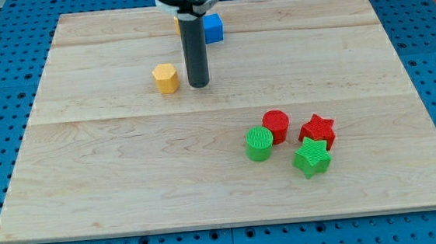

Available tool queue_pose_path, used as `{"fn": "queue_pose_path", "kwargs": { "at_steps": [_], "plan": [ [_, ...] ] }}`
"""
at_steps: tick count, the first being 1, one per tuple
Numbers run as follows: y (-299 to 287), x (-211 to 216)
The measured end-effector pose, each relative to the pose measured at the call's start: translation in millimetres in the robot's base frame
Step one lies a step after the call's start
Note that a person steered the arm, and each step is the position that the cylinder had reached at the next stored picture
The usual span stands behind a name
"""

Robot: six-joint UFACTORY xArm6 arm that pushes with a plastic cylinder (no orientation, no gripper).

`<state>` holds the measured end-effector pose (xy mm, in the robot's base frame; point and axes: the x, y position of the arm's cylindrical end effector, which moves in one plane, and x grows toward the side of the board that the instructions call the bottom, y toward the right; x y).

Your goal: Slightly move the yellow hexagon towards the left

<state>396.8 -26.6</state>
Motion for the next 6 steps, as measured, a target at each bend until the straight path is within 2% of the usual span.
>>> {"fn": "queue_pose_path", "kwargs": {
  "at_steps": [2,3,4,6],
  "plan": [
    [-44.5,1.6],
    [-1.1,-4.4],
    [19.8,-48.3],
    [-50.2,-105.7]
  ]
}}
